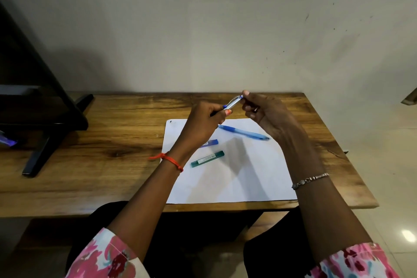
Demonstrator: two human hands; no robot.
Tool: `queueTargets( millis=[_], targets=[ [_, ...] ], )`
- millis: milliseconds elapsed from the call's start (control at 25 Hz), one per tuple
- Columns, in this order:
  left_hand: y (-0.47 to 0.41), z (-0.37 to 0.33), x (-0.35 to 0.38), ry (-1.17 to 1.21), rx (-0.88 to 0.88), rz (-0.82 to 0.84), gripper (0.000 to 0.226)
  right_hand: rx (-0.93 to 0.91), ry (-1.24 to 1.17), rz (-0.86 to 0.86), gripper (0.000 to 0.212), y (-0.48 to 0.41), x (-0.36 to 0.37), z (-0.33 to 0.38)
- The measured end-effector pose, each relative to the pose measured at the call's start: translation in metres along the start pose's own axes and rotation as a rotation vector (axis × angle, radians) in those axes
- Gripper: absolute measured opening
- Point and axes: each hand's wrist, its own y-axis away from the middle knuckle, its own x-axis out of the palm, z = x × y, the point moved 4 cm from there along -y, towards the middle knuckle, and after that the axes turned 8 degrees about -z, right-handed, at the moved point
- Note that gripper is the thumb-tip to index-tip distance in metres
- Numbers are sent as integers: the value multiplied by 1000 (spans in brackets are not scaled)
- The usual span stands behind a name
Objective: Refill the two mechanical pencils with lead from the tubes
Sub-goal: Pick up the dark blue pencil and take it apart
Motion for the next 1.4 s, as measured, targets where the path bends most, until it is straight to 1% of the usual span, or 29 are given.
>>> queueTargets(
  millis=[80, 160, 360, 400, 440, 480, 520, 600, 640, 680, 720, 760, 920, 1120, 1240, 1400],
  targets=[
    [0, -1, 0, -1, -2, 4, 25, -39, 26, -27, 10, -1, -1, 1],
    [1, -2, 2, -12, 0, 12, 25, -46, 0, -90, 8, -1, -3, 1],
    [2, 0, 6, -35, -28, 22, 22, 39, -153, -236, 10, -6, -18, -6],
    [2, 1, 5, -44, -38, 21, 21, 40, -150, -276, 11, -8, -26, -3],
    [3, 2, 3, -49, -43, 17, 21, 35, -90, -297, 11, -9, -32, 0],
    [2, 2, 0, -48, -41, 15, 22, 32, 45, -288, 10, -8, -35, 2],
    [1, 3, -2, -47, -39, 17, 22, 45, 261, -250, 9, -6, -35, 3],
    [0, 3, -1, -61, -45, 31, 21, 115, 812, -115, 11, 2, -30, -4],
    [0, 2, 0, -74, -46, 40, 22, 133, 1045, -27, 11, 5, -27, -10],
    [1, 1, 2, -88, -47, 50, 22, 129, 1209, 53, 12, 9, -25, -14],
    [1, 1, 3, -102, -48, 58, 22, 114, 1310, 112, 13, 11, -25, -18],
    [2, 1, 4, -112, -50, 64, 22, 94, 1358, 145, 13, 13, -24, -20],
    [1, 0, 2, -134, -45, 60, 23, 25, 1386, 192, 14, 13, -19, -20],
    [1, 2, 4, -144, -50, 66, 22, -27, 1346, 175, 11, 13, -21, -16],
    [-1, 6, 5, -199, -33, 88, 23, -65, 1269, 114, 11, 13, -24, -10],
    [0, 15, 9, -310, -3, 151, 20, -262, 1090, -21, 13, 10, -21, 3]
  ],
)
